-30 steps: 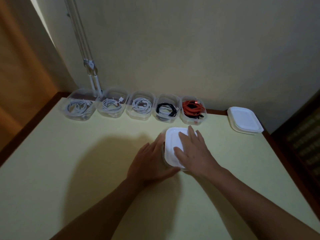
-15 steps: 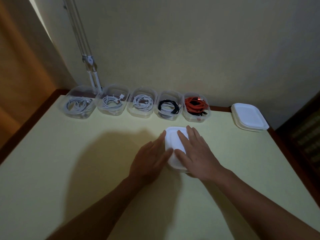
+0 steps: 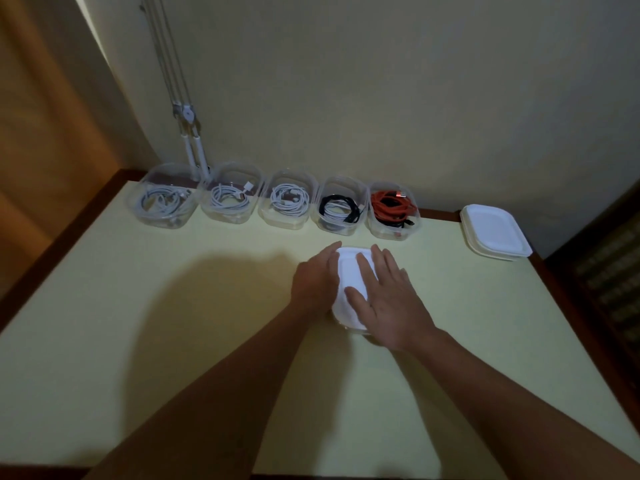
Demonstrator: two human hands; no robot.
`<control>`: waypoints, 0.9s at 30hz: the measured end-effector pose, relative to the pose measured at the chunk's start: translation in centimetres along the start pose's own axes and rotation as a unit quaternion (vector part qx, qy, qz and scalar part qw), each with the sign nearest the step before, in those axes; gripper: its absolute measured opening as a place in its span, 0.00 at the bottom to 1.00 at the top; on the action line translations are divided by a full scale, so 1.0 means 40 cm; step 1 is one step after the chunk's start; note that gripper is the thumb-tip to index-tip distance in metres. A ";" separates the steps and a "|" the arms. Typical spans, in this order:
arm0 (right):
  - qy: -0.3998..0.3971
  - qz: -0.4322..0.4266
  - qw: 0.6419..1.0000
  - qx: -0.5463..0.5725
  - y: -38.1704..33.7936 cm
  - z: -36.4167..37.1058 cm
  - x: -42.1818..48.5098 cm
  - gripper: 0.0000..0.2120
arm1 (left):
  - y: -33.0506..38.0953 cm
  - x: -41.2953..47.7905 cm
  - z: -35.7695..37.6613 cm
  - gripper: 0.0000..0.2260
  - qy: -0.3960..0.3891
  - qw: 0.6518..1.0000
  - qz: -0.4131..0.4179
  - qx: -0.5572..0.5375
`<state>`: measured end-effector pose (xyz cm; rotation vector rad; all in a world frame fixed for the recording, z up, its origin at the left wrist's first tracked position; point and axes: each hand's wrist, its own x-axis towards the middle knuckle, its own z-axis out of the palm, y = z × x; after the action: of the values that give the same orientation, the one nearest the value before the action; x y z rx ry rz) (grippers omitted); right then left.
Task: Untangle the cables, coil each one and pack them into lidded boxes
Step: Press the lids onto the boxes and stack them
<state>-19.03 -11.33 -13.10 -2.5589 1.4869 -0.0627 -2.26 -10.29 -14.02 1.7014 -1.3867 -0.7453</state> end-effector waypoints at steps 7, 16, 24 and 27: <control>0.010 0.043 0.999 0.017 -0.056 0.009 -0.032 0.36 | -0.008 -0.148 -0.009 0.27 -0.037 0.993 0.018 0.113; 0.003 -0.026 0.998 0.052 -0.181 0.045 -0.120 0.50 | -0.068 -0.253 -0.156 0.27 -0.040 0.972 0.052 0.224; 0.007 -0.074 0.995 0.062 -0.442 0.095 -0.061 0.50 | -0.216 -0.323 -0.378 0.33 0.047 0.973 0.030 0.225; 0.010 -0.095 0.993 0.070 -0.521 0.112 -0.034 0.49 | -0.248 -0.343 -0.454 0.40 0.067 0.970 0.046 0.231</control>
<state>-1.27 0.52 -13.73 -2.5823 1.1958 -0.2121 14.78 7.74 -13.95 1.9782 -1.6160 -0.2548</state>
